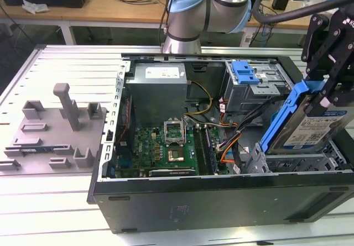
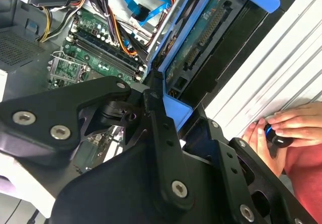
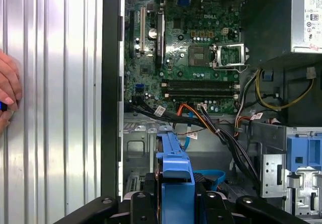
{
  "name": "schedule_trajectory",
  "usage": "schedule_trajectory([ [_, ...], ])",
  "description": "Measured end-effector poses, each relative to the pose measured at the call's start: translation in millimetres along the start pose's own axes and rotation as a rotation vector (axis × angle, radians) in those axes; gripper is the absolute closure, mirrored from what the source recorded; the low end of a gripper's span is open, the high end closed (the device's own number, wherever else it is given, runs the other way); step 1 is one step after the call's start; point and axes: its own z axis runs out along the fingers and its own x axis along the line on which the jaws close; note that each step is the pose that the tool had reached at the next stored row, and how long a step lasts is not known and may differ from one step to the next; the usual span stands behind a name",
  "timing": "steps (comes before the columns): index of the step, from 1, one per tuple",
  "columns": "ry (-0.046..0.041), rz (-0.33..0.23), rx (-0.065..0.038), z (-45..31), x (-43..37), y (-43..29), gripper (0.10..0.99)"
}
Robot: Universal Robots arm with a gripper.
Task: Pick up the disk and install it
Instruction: 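Insert the disk into the insertion slot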
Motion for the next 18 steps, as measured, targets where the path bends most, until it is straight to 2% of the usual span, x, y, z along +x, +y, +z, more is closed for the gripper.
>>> schedule_trajectory([
  [18, -0.0004, 0.0, -0.001, 27.0, 5.0, -0.3, 0.718],
])
